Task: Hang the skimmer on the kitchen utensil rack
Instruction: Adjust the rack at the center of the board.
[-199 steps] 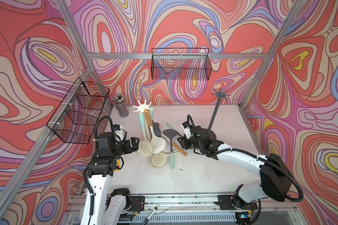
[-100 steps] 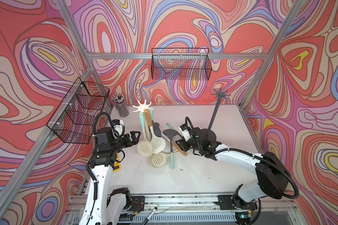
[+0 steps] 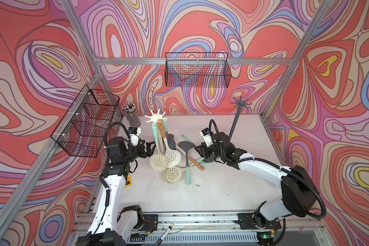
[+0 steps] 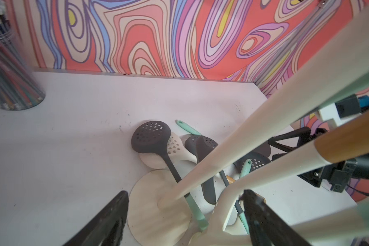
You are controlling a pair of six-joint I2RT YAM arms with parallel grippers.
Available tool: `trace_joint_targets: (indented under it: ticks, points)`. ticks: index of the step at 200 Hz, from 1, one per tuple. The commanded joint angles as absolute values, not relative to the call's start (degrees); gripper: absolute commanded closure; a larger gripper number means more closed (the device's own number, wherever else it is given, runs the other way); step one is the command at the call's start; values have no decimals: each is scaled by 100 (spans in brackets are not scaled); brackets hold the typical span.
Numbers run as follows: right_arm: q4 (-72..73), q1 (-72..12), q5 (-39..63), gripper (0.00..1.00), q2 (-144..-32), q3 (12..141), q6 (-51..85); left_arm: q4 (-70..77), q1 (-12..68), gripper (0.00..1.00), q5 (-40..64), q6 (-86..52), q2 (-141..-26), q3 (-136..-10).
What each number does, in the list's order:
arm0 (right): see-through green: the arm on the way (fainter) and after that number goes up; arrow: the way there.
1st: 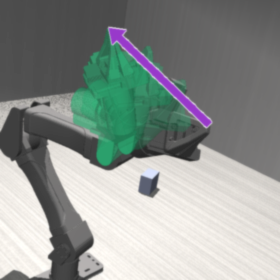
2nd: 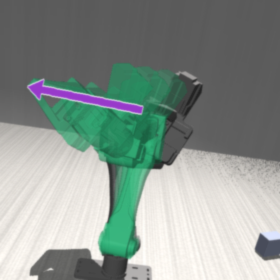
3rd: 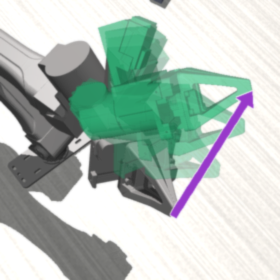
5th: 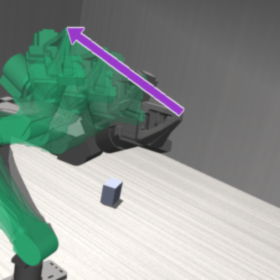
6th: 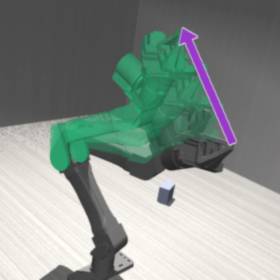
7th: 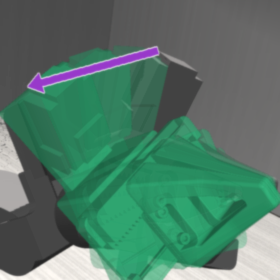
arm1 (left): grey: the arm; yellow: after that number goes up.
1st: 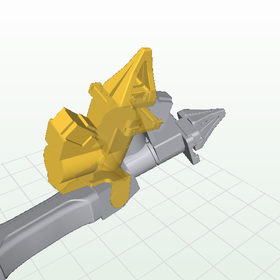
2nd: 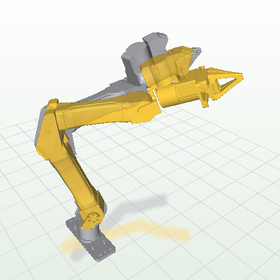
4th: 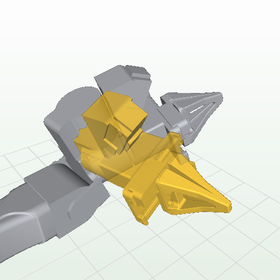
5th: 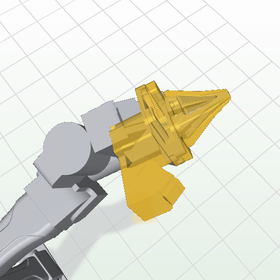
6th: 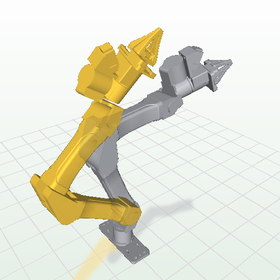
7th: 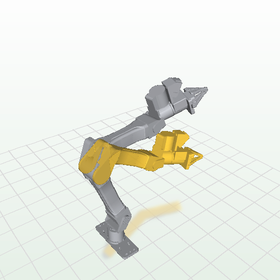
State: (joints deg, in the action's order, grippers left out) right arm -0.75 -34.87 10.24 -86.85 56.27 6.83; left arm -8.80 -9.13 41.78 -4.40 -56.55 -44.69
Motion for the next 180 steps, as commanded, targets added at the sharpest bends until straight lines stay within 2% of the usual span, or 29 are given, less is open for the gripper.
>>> trace_joint_targets:
  ticks: [1, 31, 62, 87, 112, 129, 160, 180]
  points:
    - [-156, -3380, 1293, 42, -8537, 5904, 473, -76, -1014, 16, 5064, 221, -5963, -4666]
    - [-35, -3230, 1372, 43, -8435, 5818, 510, 106, -1175, 19, 5935, 703, -6333, -4811]
    - [72, -3173, 1453, 43, -8451, 5791, 559, 1045, -1384, 25, 6945, 526, -6656, -4586]
    - [74, -3147, 1468, 43, -8464, 5827, 555, 2170, -1440, 37, 7469, 64, -6976, -4328]
    - [81, -3129, 1494, 42, -8422, 5815, 560, 3490, -1437, 49, 7634, -805, -7348, -4205]
    - [87, -3120, 1495, 42, -8376, 5768, 551, 4581, -1433, 49, 7728, -1339, -7637, -4151]
    - [89, -3103, 1484, 43, -8299, 5689, 546, 7607, -1433, 51, 8141, -3590, -8501, -4273]
    - [73, -3103, 1477, 42, -8283, 5691, 550, 7421, -1349, 51, 8239, -3490, -8572, -4356]
